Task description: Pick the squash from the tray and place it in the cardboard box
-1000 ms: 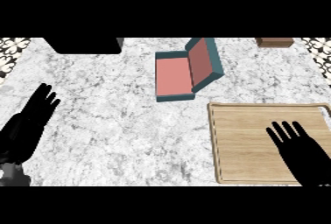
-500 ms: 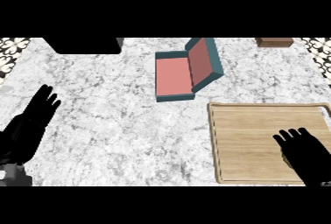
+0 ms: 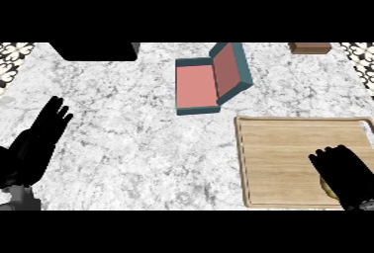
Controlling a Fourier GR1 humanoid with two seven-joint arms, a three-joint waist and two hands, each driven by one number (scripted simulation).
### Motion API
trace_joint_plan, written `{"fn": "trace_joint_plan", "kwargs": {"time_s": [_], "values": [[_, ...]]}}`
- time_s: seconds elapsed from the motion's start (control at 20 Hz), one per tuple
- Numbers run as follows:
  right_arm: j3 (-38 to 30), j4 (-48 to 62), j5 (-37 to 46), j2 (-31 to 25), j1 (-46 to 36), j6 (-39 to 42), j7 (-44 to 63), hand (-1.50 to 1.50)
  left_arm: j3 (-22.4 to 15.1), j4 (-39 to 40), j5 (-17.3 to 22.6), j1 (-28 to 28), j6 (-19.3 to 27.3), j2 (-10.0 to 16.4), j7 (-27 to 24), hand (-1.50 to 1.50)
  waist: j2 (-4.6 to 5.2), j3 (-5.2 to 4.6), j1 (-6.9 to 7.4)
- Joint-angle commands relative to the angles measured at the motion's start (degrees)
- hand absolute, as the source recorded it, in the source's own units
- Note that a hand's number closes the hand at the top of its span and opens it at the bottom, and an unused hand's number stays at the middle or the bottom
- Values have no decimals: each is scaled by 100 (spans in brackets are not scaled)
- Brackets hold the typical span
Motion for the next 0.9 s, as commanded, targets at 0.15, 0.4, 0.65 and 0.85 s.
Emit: {"fn": "trace_joint_plan", "kwargs": {"time_s": [0.15,0.4,0.65,0.85], "values": [[147,300,-74,2055,-843,1034,1320,150,-215,-162,-100,-58,-9,-144,58,0,66,14,282],[-569,464,-664,3106,-1174,923,2536,150,-108,-104,44,-229,-143,-12,61,0,229,75,470],[-785,751,-1007,3143,-2152,576,3912,150,-283,-92,33,-370,-267,-33,60,0,263,48,811],[-757,977,-1156,3153,-3133,211,4941,150,-440,-34,11,-463,-323,-104,70,0,259,19,1107]]}}
